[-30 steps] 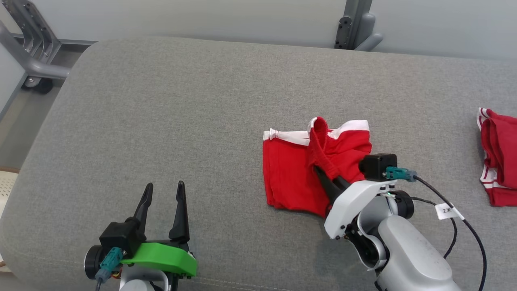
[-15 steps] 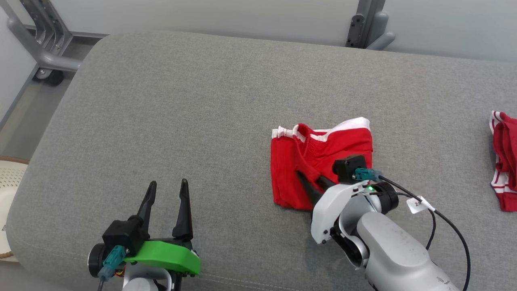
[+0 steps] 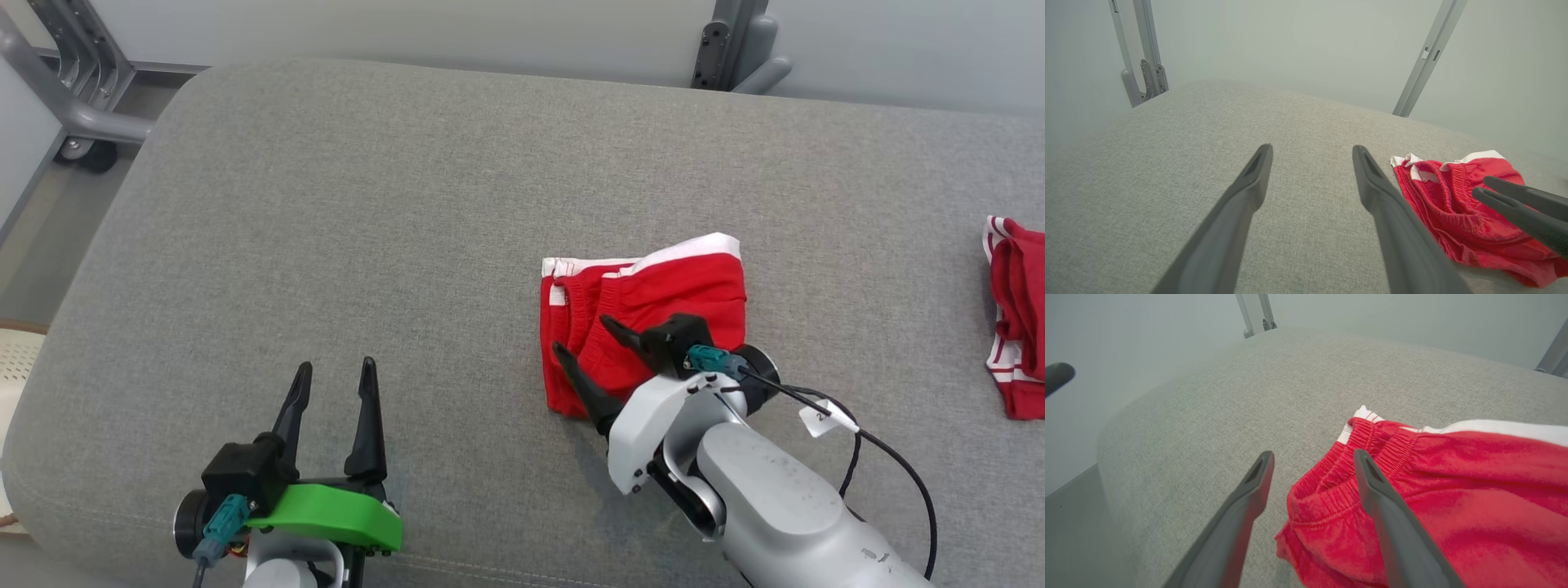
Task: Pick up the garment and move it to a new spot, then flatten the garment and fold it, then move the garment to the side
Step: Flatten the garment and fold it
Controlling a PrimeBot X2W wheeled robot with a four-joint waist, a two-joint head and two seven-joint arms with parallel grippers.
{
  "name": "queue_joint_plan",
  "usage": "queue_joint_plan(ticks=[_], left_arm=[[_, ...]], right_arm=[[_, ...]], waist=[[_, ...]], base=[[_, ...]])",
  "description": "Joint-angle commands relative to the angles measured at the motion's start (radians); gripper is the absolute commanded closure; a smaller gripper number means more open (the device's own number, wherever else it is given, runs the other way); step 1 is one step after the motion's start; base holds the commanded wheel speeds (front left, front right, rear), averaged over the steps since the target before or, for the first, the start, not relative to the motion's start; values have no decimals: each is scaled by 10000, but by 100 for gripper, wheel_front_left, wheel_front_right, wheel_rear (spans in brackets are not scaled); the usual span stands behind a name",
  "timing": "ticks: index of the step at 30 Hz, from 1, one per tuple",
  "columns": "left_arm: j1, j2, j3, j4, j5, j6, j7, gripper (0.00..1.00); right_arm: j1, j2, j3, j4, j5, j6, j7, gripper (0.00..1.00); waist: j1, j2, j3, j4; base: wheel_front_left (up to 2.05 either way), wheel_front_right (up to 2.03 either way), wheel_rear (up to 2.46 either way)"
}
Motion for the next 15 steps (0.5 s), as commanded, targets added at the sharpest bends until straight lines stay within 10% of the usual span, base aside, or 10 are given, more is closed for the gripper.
queue_joint_plan(ticks=[1, 15], left_arm=[[-152, 9, 38, -35, -58, 59, -25, 0], [-426, 10, 5, -381, 309, 44, -25, 0]], right_arm=[[-142, -33, -109, -24, -132, -3, -150, 0], [1051, -26, -3801, -2476, -2442, -3, -861, 0]], waist=[[0, 0, 0, -41], [0, 0, -97, -803]], base=[[0, 0, 0], [0, 0, 0]])
